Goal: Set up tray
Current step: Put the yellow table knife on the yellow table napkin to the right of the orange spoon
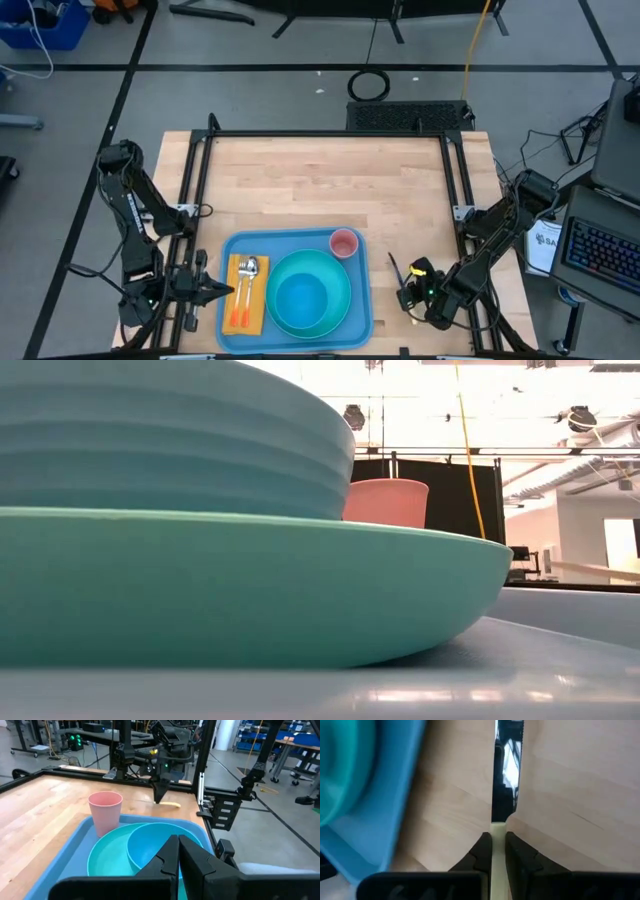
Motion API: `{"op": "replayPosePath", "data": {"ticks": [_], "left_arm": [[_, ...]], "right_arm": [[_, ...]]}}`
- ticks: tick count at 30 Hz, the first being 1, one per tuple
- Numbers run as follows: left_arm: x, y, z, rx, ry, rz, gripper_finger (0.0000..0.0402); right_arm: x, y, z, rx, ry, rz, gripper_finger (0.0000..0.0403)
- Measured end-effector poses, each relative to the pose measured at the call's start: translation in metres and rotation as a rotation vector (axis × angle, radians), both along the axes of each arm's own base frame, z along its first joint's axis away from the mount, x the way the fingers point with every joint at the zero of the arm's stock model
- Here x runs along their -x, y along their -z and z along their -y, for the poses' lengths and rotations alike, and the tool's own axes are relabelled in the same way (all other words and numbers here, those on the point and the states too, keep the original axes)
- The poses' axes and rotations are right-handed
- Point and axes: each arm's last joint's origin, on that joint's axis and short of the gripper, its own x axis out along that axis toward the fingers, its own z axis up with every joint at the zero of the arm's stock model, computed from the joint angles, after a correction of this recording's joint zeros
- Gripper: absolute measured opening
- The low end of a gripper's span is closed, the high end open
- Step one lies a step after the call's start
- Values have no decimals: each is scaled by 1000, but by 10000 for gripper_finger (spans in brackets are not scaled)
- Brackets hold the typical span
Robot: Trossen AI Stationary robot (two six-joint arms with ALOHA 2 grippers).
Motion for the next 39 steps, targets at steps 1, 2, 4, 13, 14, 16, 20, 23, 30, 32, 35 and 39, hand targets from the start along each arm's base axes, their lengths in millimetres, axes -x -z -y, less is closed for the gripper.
{"op": "replayPosePath", "data": {"ticks": [1,2,4,13,14,16,20,23,30,32,35,39], "left_arm": [[0,0,0,1,2,-3,10],[-1,0,0,1,1,-3,10],[-1,0,0,1,0,-3,10],[-1,0,0,0,-2,-2,10],[-1,0,0,0,-2,-2,10],[-1,0,0,1,-2,-2,10],[-1,0,-1,0,-8,1,10],[-1,0,-1,0,-10,2,10],[-6,0,-3,4,-25,-3,10],[-9,0,-4,6,-27,-8,10],[-13,0,-5,16,-19,-23,10],[-19,1,-7,44,-15,-43,10]], "right_arm": [[-1,0,0,10,-1,16,20],[-1,-1,0,24,-3,34,20],[-2,-2,0,49,-14,66,20],[-11,-9,-5,153,-77,256,20],[-12,-10,-6,165,-89,279,20],[-15,-12,-8,184,-113,320,20],[-19,-17,-12,231,-150,391,20],[-21,-20,-14,273,-173,442,20],[-30,-29,-18,362,-222,546,20],[-33,-33,-19,393,-241,579,20],[-39,-41,-22,434,-286,640,20],[-49,-56,-25,499,-336,749,20]]}}
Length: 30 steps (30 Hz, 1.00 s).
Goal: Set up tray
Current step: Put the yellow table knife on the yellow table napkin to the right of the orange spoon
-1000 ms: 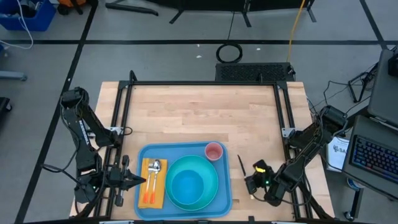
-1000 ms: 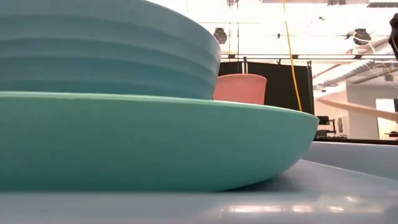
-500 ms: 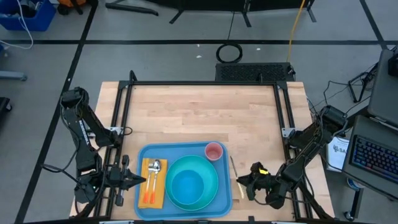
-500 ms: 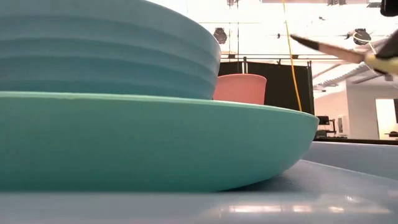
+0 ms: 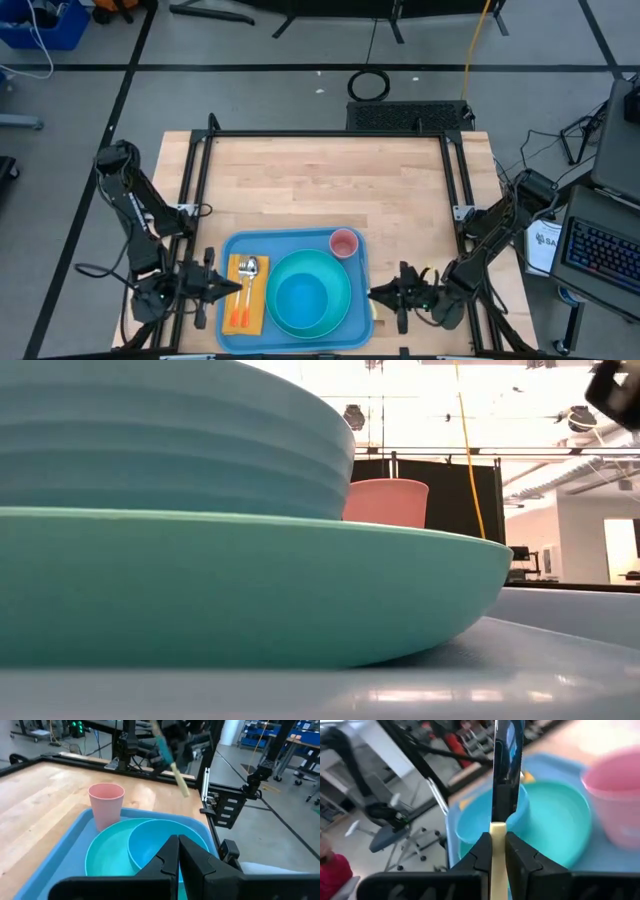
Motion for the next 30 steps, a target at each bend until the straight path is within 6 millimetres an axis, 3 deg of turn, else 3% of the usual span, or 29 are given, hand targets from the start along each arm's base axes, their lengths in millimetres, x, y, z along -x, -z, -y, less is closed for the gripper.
{"op": "replayPosePath", "data": {"ticks": [6,13,22,30], "left_arm": [[-10,1,-3,36,60,-57,10],[-24,-5,-7,49,36,-16,10],[-38,-7,-13,14,87,-25,10],[-47,-7,-20,-19,86,-34,10]], "right_arm": [[-12,-15,3,93,-71,93,20],[-28,-18,17,173,-109,110,20],[-49,-36,34,250,-240,271,20],[-62,-37,46,292,-317,331,20]]}}
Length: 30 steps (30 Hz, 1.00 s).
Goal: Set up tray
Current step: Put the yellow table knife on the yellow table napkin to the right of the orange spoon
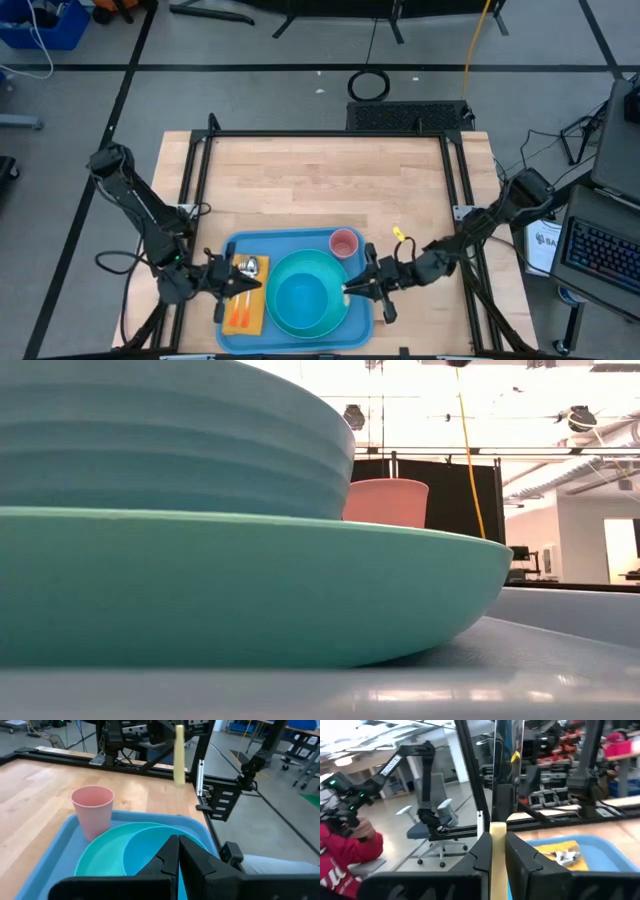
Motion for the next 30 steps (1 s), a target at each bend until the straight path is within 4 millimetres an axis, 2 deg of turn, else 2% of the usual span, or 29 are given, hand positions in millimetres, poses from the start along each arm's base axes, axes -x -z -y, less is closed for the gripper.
{"op": "replayPosePath", "data": {"ticks": [7,15,20,30], "left_arm": [[-8,-2,-5,-18,-2,9,10],[-22,-9,4,-12,240,117,10],[-36,-5,8,-3,327,167,10],[-62,-2,-1,49,441,244,11]], "right_arm": [[-13,5,4,55,-149,125,20],[-26,12,15,39,-249,176,20],[-29,5,14,45,-296,219,19],[-38,-18,6,110,-366,308,19]]}}
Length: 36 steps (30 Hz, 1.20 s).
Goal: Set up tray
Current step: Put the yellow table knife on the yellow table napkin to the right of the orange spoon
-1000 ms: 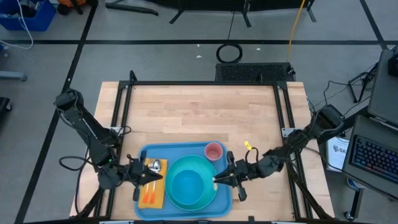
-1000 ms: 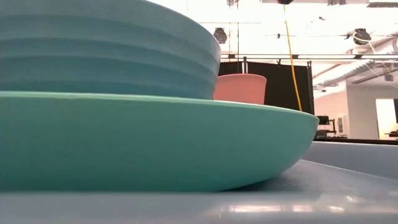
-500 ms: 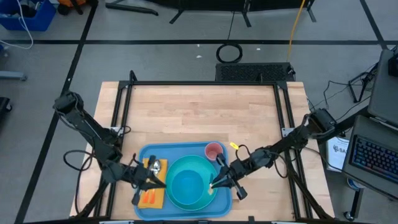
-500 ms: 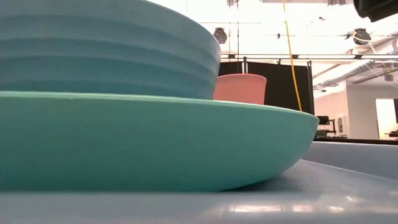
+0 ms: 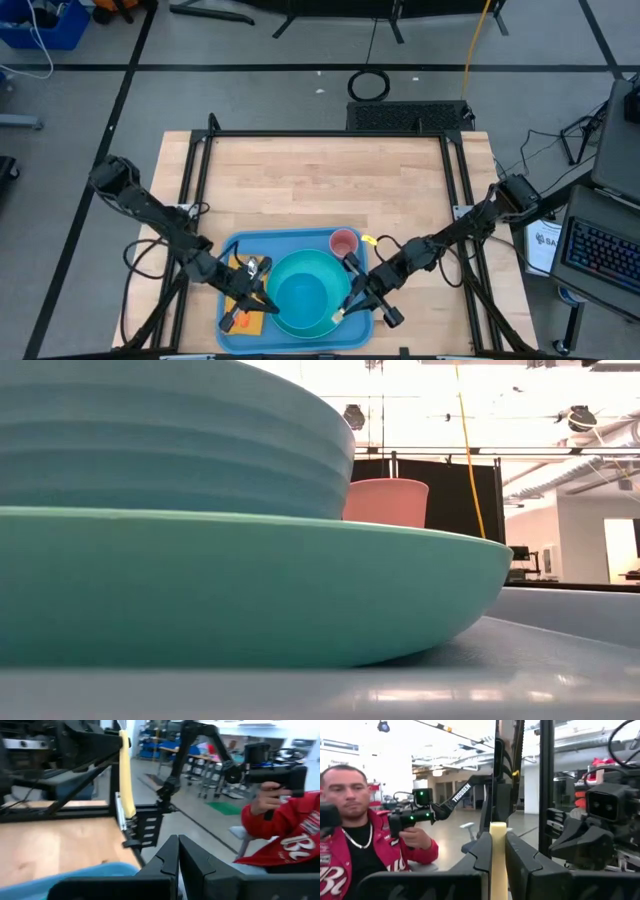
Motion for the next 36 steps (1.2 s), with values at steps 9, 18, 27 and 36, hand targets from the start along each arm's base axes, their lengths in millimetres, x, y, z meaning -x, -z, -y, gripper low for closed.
{"op": "replayPosePath", "data": {"ticks": [9,18,27,36], "left_arm": [[-24,7,-14,32,37,56,93],[-36,13,-23,56,34,56,172],[-45,28,-22,52,23,36,177],[-47,25,-24,83,14,67,168]], "right_arm": [[-21,-12,-1,52,-28,9,19],[-39,-7,6,55,-44,-6,19],[-43,-8,9,57,-31,23,19],[-47,-9,19,74,5,40,19]]}}
